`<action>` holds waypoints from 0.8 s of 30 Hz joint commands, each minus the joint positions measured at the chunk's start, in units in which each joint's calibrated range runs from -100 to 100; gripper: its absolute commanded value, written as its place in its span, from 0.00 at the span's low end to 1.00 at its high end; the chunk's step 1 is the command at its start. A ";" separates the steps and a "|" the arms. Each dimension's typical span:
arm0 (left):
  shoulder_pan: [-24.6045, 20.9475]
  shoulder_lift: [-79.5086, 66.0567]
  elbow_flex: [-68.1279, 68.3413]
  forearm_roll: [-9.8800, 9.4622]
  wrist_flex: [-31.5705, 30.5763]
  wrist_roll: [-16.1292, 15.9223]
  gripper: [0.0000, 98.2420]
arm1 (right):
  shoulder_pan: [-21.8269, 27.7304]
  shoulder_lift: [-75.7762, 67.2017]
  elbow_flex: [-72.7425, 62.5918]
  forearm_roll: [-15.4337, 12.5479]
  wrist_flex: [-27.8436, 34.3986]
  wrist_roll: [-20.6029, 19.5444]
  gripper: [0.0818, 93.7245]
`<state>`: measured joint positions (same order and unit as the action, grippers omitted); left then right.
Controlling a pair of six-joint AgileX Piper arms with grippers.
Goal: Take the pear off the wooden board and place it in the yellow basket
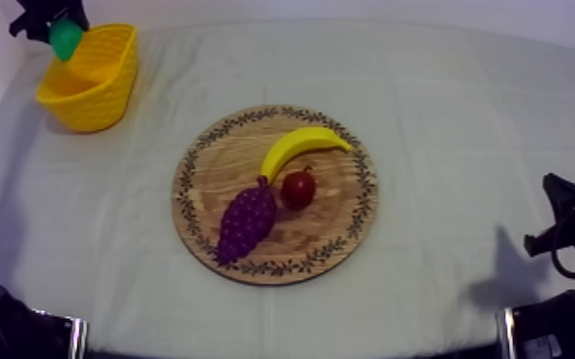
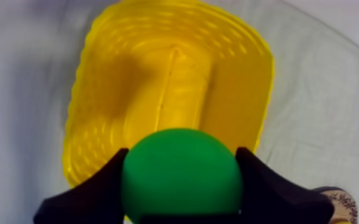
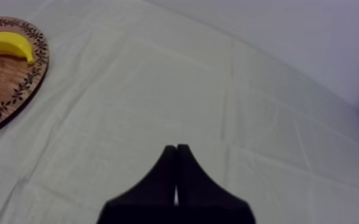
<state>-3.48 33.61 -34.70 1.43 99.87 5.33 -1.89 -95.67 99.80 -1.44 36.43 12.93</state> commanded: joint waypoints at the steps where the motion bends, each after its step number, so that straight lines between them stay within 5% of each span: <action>1: -0.07 0.86 -0.04 0.06 -0.07 0.07 0.40 | -0.03 0.00 -0.02 -0.05 -0.06 0.00 0.00; 19: -0.89 11.06 0.74 0.25 -3.32 0.10 0.41 | -0.17 0.00 -0.02 -0.05 -0.06 0.03 0.00; 24: -1.06 12.22 1.22 0.85 -4.19 0.07 0.56 | -0.22 0.00 -0.02 -0.05 -0.06 0.03 0.00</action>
<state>-4.53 45.74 -33.50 2.18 95.72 5.43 -2.09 -95.67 99.80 -1.55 36.43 12.96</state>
